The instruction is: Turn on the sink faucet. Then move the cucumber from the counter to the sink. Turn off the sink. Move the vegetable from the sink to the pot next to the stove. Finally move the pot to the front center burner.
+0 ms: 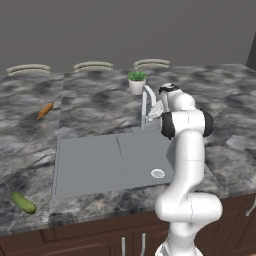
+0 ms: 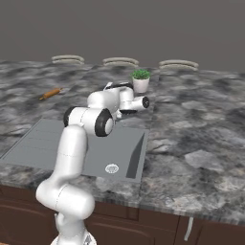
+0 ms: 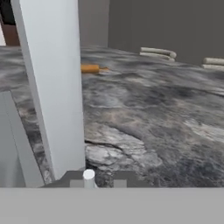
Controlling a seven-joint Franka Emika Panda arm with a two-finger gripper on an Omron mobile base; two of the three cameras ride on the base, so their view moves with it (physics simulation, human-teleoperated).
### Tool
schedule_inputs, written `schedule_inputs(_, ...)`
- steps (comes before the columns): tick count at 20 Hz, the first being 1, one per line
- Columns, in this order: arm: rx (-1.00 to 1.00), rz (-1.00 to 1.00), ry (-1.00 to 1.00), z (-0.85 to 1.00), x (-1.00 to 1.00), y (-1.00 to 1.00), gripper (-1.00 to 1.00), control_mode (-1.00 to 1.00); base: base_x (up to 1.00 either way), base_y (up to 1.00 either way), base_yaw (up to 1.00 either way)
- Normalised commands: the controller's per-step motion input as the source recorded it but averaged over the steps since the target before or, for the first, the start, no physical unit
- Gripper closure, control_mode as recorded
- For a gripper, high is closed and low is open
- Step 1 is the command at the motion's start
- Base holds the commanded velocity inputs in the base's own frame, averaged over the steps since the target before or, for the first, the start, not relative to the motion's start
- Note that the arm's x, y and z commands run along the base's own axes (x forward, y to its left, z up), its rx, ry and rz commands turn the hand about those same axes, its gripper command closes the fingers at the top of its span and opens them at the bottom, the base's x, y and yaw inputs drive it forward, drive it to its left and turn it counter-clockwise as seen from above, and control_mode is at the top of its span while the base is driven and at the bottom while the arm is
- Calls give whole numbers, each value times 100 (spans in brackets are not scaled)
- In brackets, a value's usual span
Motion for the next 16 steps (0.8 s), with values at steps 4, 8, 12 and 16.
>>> schedule_inputs(4,1,-19,0,-22,3,-53,100,-100,0,0,0)
schedule_inputs(8,3,-10,0,-29,6,-71,100,-100,0,0,0)
schedule_inputs(12,4,-4,0,-38,8,-78,100,-100,0,0,0)
schedule_inputs(16,3,-2,0,-46,3,-78,100,-100,0,0,0)
